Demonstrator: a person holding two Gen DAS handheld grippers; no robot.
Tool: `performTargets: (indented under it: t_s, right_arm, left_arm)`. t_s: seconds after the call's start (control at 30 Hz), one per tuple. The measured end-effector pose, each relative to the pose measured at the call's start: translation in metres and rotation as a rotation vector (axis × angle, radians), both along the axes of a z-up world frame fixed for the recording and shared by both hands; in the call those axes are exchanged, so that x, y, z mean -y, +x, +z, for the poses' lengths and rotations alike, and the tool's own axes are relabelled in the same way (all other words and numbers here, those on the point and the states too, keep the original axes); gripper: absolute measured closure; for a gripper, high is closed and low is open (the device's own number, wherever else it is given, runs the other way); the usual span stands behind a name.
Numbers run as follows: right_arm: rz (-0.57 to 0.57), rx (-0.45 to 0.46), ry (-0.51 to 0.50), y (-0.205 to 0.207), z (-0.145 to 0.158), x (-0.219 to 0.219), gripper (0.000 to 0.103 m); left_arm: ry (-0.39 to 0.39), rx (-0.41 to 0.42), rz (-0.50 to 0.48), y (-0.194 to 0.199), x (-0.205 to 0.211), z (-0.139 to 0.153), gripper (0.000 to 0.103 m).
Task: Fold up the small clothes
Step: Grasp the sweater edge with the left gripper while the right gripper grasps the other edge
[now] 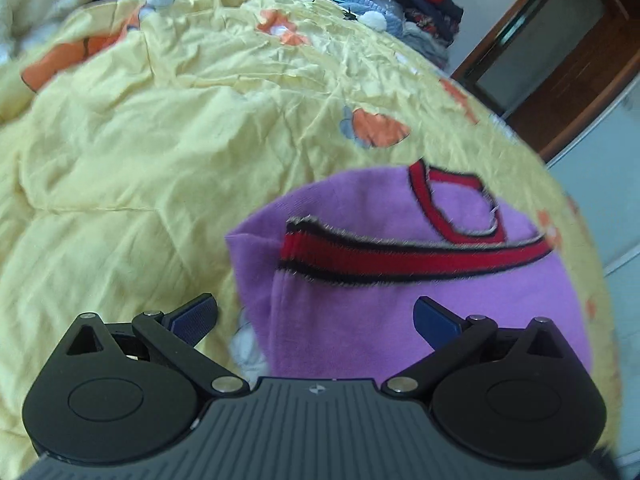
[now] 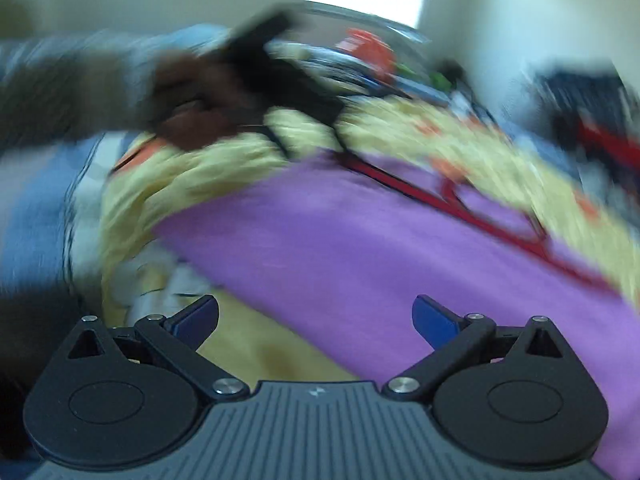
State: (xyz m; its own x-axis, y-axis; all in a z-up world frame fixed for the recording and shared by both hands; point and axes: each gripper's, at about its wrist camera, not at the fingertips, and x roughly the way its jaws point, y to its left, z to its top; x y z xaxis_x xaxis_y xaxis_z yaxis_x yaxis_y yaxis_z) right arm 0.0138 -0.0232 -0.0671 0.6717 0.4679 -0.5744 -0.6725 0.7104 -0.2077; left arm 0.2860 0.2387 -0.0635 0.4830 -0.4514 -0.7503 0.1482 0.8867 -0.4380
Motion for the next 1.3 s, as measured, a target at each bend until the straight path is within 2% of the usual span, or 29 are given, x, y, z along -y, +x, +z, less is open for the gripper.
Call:
performTargets:
  t_s: [0.07, 0.17, 0.23, 0.3, 0.33, 0.37, 0.4, 0.5, 0.57, 0.7, 0.8, 0.87, 0.9, 0.93, 1.0, 1.07, 1.13, 1.3]
  right_arm:
    - [0.021, 0.017, -0.014, -0.004, 0.0, -0.015, 0.0]
    - [0.035, -0.03, 0.013, -0.005, 0.0, -0.021, 0.0]
    - [0.025, -0.028, 0.018, -0.005, -0.001, -0.023, 0.0]
    - [0.021, -0.025, 0.023, -0.005, -0.001, -0.023, 0.0]
    - [0.012, -0.016, 0.021, -0.003, -0.002, -0.027, 0.0]
    - [0.006, -0.001, 0.015, -0.003, -0.003, -0.031, 0.0]
    - [0.004, 0.018, 0.003, -0.003, -0.002, -0.035, 0.0]
    - [0.017, 0.111, -0.077, -0.008, -0.001, -0.053, 0.0]
    - [0.074, 0.182, -0.141, -0.015, -0.003, -0.068, 0.0]
    - [0.168, 0.304, -0.33, -0.028, -0.021, -0.101, 0.0]
    - [0.188, 0.361, -0.398, -0.032, -0.031, -0.112, 0.001]
    - [0.201, 0.382, -0.425, -0.03, -0.035, -0.118, 0.011]
    - [0.204, 0.382, -0.44, -0.029, -0.037, -0.123, 0.025]
    - [0.191, 0.362, -0.45, -0.025, -0.038, -0.128, 0.059]
    - [0.166, 0.307, -0.457, -0.013, -0.042, -0.133, 0.089]
    - [0.142, 0.29, -0.423, -0.007, -0.041, -0.13, 0.097]
    - [0.122, 0.279, -0.362, -0.005, -0.032, -0.123, 0.098]
    - [-0.02, -0.041, 0.046, 0.041, 0.017, -0.075, 0.099]
  left_arm:
    - [-0.092, -0.009, 0.008, 0.006, -0.007, -0.003, 0.0]
    - [-0.23, -0.035, 0.006, 0.018, -0.014, -0.011, 0.0]
    - [-0.341, -0.07, 0.01, 0.026, -0.019, -0.018, 0.003]
    - [-0.437, -0.095, -0.008, 0.032, -0.02, -0.025, 0.024]
    - [-0.444, -0.111, -0.019, 0.035, -0.019, -0.028, 0.051]
    - [-0.439, -0.13, -0.026, 0.037, -0.016, -0.031, 0.086]
    - [-0.438, -0.153, -0.028, 0.038, -0.015, -0.036, 0.093]
    - [-0.445, -0.14, -0.019, 0.033, -0.016, -0.04, 0.094]
    - [-0.457, -0.142, 0.006, 0.03, -0.02, -0.041, 0.094]
    - [-0.476, -0.143, 0.033, 0.031, -0.023, -0.037, 0.094]
    - [-0.478, -0.141, 0.041, 0.03, -0.025, -0.034, 0.094]
    - [-0.491, -0.151, 0.053, 0.03, -0.027, -0.036, 0.094]
    - [-0.493, -0.156, 0.06, 0.03, -0.028, -0.037, 0.094]
    - [-0.494, -0.162, 0.068, 0.029, -0.029, -0.039, 0.094]
    - [-0.498, -0.168, 0.086, 0.029, -0.031, -0.041, 0.094]
    - [-0.513, -0.174, 0.103, 0.028, -0.032, -0.041, 0.094]
    - [-0.511, -0.163, 0.113, 0.027, -0.031, -0.035, 0.094]
    - [-0.51, -0.142, 0.123, 0.03, -0.015, -0.008, 0.094]
